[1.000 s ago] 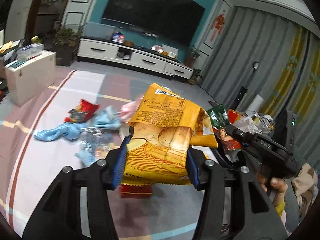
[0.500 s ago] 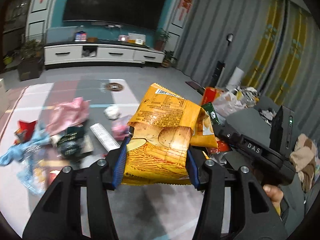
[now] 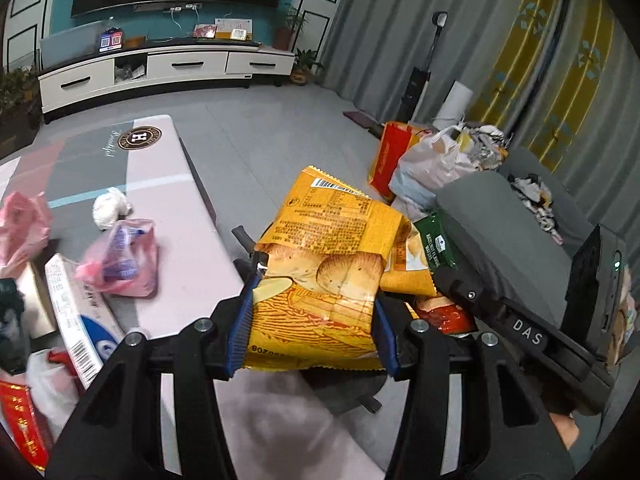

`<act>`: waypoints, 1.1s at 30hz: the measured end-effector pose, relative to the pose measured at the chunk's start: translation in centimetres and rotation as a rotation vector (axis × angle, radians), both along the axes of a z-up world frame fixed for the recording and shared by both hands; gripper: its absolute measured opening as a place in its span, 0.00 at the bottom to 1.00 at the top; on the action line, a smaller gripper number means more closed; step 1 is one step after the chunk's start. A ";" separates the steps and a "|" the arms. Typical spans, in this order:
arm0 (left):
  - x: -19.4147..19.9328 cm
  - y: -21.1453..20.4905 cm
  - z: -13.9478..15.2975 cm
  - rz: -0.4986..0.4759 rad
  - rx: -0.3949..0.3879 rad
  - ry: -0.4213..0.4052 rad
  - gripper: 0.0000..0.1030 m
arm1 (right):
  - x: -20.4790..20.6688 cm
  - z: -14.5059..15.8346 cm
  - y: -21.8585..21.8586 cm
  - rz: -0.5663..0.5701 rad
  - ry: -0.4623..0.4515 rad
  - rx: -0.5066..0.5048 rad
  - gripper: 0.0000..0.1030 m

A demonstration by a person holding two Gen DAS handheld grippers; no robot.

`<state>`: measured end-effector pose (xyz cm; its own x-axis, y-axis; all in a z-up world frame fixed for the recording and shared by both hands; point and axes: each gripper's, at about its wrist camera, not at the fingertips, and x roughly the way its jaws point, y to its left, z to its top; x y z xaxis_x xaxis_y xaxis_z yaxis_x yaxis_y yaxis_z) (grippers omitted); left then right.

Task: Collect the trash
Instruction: 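Carry both bags to the black bucket and open both tools to drop them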

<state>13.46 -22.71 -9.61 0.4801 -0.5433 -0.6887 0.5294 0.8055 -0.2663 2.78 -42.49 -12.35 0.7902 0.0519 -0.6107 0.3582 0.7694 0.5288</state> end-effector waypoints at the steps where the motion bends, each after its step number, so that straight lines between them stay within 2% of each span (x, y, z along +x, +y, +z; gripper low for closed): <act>1: 0.1 -0.6 -0.3 -0.001 0.015 -0.010 0.51 | 0.3 -0.4 -0.1 -0.006 0.016 0.005 0.23; 4: 0.4 -1.9 -1.5 -0.007 0.035 -0.010 0.52 | 0.9 -1.7 -0.6 -0.019 0.051 0.046 0.26; 5: 0.6 -2.3 -2.0 -0.005 0.046 -0.014 0.54 | 1.0 -1.9 -0.7 -0.032 0.059 0.046 0.30; 6: 0.7 -2.6 -2.2 -0.006 0.050 -0.016 0.56 | 1.0 -1.9 -0.9 -0.045 0.064 0.044 0.38; 8: 1.0 -2.8 -2.7 -0.002 0.054 -0.017 0.67 | 0.8 -2.0 -1.3 -0.066 0.069 0.049 0.46; 9: 1.0 -2.9 -2.7 -0.002 0.050 -0.015 0.70 | 0.6 -2.2 -1.5 -0.077 0.067 0.064 0.48; 16: 0.1 -1.8 -1.9 -0.023 0.035 -0.045 0.83 | 0.1 -1.4 -1.4 -0.093 0.047 0.060 0.51; 19: -1.4 -0.7 -1.1 -0.026 0.047 -0.086 0.87 | 0.4 -0.7 -0.5 -0.068 0.029 0.044 0.51; 25: -4.7 3.9 0.5 0.011 0.118 -0.187 0.91 | 1.3 0.9 3.1 0.015 -0.006 0.000 0.51; 28: -5.4 7.2 0.9 0.048 0.140 -0.192 0.91 | 2.0 1.6 5.7 0.076 -0.016 -0.025 0.52; 33: -5.7 14.1 1.7 0.147 0.098 -0.164 0.92 | 3.0 2.4 10.8 0.207 -0.042 -0.022 0.52</act>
